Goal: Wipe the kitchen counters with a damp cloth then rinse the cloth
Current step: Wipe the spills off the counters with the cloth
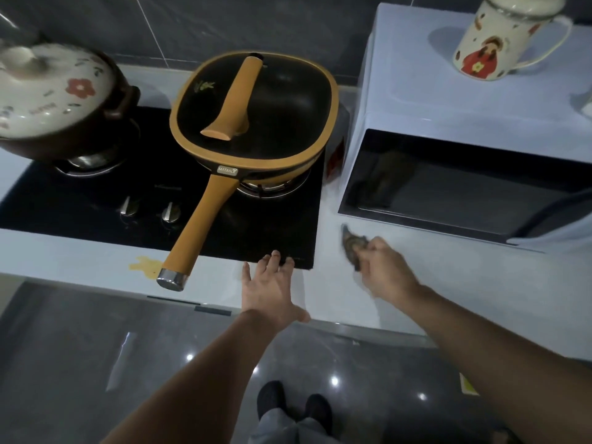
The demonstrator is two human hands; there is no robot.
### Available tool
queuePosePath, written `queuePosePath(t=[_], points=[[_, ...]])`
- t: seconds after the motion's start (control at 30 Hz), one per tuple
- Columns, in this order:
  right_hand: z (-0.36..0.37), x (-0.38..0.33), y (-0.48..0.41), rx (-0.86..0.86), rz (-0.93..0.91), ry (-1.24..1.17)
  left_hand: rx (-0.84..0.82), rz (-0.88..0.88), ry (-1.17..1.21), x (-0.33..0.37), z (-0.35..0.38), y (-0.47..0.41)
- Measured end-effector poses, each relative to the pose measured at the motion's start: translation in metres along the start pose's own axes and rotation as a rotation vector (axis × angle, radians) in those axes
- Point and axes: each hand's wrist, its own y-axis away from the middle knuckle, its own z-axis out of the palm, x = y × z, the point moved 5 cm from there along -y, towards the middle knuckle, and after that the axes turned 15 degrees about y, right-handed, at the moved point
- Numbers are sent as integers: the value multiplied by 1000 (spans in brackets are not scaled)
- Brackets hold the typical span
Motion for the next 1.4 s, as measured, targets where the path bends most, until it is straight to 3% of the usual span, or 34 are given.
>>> queuePosePath(t=[0.03,0.1,0.23,0.3,0.4,0.47,0.53,0.57,0.67,0.73,0.8,0.9,0.97,1.03,1.07,1.17,1.27,1.33,1.4], points=[[-3,11,-10,28,148,26,1,1,-4,0,0,0],[0,-4,-11,37,243,35,13,3,-11,1,-1,-1],[31,-89,43,-95,-64,-101,28,16,6,1,-1,1],[28,-85,57,-70,-208,3,11,27,-12,1,0,2],[11,-10,60,2,53,76,-22,46,-104,-3,0,3],[2,40,66,84,373,53,-1,102,-186,0,1,5],[3,36,66,84,564,11,10,163,-223,13,8,9],[6,18,64,72,550,-15,13,181,-217,22,13,11],[22,-51,61,-7,199,-64,49,148,-175,50,20,10],[15,-56,70,60,68,-117,82,124,-185,61,21,7],[-9,-10,87,233,213,-93,66,97,-208,62,22,5],[-41,102,123,378,638,-118,58,81,-164,55,24,5],[-46,169,151,326,924,-82,64,83,-136,54,26,6],[-34,194,169,209,1067,-121,78,86,-112,54,26,7],[-28,189,171,171,1067,-139,81,89,-105,55,26,6],[-6,120,146,155,792,-217,91,101,-102,53,26,6],[8,41,112,285,571,-208,108,114,-85,53,26,5],[16,-7,92,191,372,-169,93,121,-82,52,26,6],[9,-21,86,158,297,-187,70,152,-93,48,26,6]])
